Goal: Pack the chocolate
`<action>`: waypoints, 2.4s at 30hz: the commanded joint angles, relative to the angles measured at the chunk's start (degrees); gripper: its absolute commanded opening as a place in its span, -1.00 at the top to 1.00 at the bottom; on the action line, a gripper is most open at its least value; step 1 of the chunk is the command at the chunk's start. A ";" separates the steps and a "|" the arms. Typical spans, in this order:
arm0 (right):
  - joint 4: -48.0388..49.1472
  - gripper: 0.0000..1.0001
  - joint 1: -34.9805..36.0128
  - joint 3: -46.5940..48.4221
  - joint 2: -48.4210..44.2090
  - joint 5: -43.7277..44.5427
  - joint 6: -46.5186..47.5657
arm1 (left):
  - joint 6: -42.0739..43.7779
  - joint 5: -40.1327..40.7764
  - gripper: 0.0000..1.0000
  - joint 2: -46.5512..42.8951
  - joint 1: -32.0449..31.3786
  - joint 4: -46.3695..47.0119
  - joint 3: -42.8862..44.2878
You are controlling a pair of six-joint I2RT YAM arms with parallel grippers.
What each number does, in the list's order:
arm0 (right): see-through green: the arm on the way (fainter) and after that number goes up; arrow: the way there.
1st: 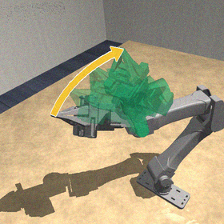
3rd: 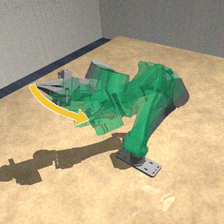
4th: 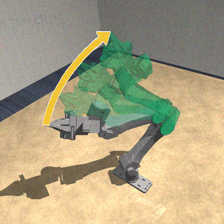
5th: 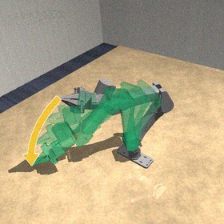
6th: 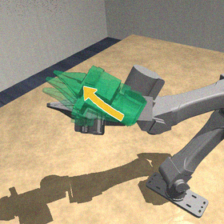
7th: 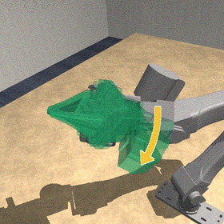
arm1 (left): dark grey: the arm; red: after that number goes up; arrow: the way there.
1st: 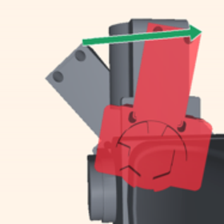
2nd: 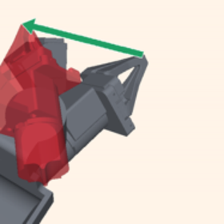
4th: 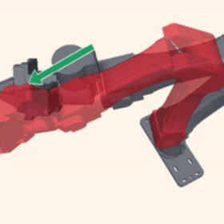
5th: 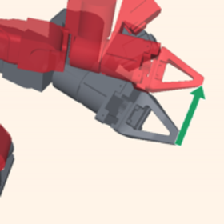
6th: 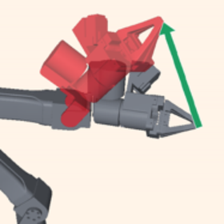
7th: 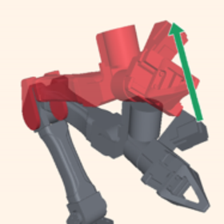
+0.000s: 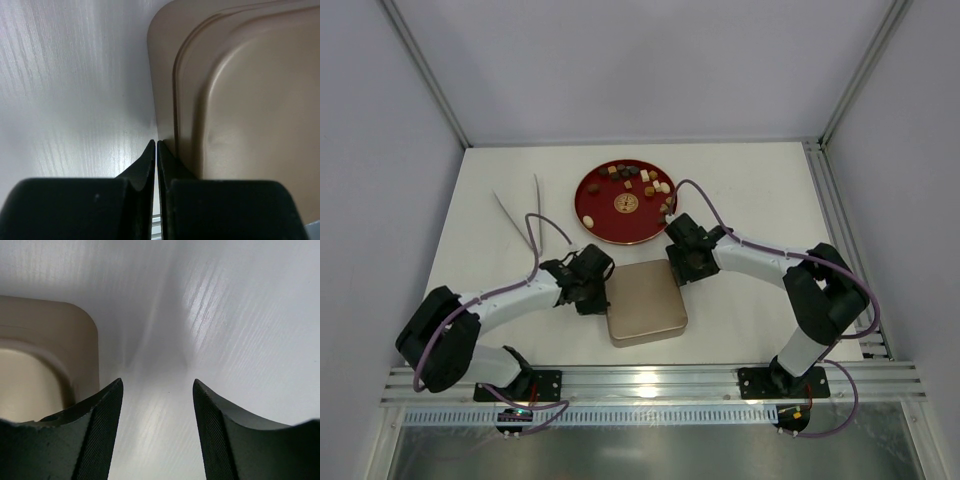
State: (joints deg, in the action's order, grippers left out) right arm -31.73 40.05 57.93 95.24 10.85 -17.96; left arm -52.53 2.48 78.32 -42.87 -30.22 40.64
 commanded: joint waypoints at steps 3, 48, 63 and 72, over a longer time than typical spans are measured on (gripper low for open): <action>2.55 -0.25 2.22 1.04 -0.85 -0.92 -3.14 | 1.12 -6.78 1.00 -2.91 1.74 9.39 2.25; -2.11 -0.32 3.72 3.59 -1.37 9.37 -4.81 | 3.65 -17.68 1.00 -4.93 7.01 10.36 2.16; 0.96 -0.32 -2.35 2.10 -3.04 3.92 -3.31 | 10.26 -17.16 0.95 -7.92 11.85 -2.65 5.41; 0.88 -0.32 -2.96 1.13 -4.01 3.56 -3.49 | 11.05 -16.72 0.99 -10.21 13.08 -6.17 4.10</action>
State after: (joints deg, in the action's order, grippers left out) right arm -32.12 37.23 59.42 94.00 14.57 -20.95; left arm -42.65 -13.69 70.08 -30.11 -34.89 44.51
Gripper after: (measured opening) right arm 0.659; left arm 0.005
